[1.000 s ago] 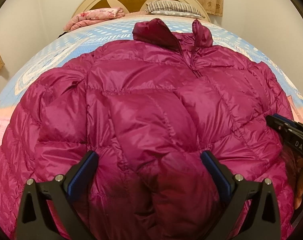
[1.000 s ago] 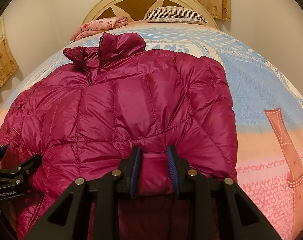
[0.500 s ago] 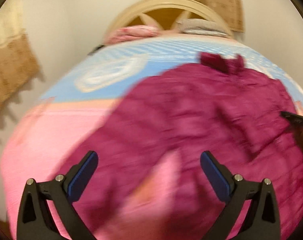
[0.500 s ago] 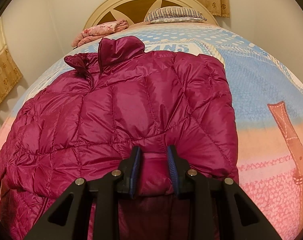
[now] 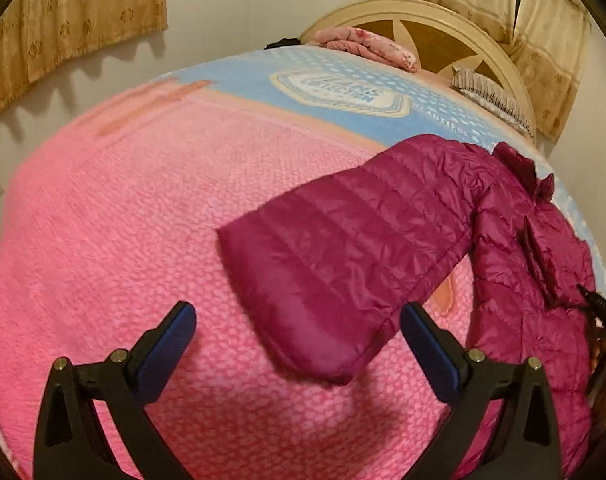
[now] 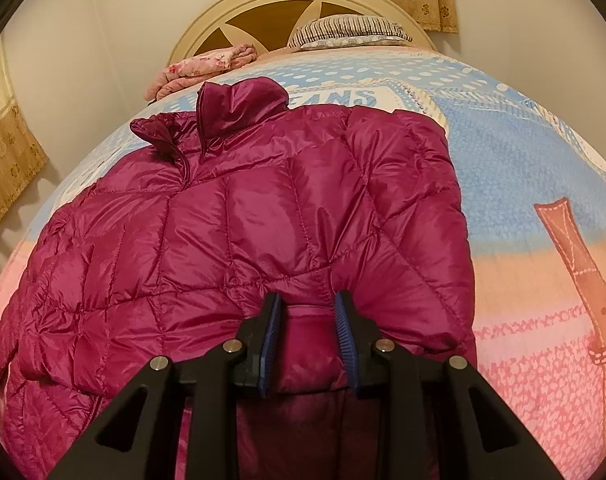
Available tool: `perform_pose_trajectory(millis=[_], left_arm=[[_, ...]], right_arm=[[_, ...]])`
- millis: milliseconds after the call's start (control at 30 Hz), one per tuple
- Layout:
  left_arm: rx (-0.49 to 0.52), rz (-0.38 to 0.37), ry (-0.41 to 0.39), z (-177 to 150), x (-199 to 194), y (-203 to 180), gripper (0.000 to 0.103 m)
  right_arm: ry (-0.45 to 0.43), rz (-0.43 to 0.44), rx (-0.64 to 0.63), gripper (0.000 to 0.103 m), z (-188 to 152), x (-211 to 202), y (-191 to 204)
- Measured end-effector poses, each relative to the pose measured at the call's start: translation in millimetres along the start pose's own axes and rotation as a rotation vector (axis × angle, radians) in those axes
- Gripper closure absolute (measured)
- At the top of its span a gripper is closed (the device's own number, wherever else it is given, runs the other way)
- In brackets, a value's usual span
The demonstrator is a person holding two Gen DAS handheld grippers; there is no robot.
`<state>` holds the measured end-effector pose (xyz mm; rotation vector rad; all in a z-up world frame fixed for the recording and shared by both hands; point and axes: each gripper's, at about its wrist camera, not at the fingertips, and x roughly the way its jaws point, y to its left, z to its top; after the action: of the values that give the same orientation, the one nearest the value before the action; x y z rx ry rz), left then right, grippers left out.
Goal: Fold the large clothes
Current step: 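Grasp the other sleeve cuff with the left gripper, then fold the held sleeve across the jacket body with the left gripper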
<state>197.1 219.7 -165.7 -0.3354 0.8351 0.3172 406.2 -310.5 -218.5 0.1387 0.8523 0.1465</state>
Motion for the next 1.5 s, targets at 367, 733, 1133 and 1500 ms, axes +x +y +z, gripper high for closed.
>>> perform_pose_trajectory(millis=[367,733,1133,1500], left_arm=[[-0.015,-0.077,-0.044,6.1,1.3,12.3,0.091],[0.122,-0.026,-0.23,65.5,-43.0,-2.3,0.093],[0.254,-0.135,-0.412,129.8,-96.4,-89.9,0.094],[0.64,-0.223,-0.512,81.9,-116.4,-225.1,0.094]], right_arm=[[-0.008,0.012,0.02,0.073,-0.8,-1.4,-2.5],[-0.015,0.03,0.037,0.072,-0.9,-2.9,-5.4],[-0.02,0.051,0.057,0.072,-1.6,-3.8,-8.6],[-0.026,0.089,0.092,0.071,-2.0,-4.4,-14.2]])
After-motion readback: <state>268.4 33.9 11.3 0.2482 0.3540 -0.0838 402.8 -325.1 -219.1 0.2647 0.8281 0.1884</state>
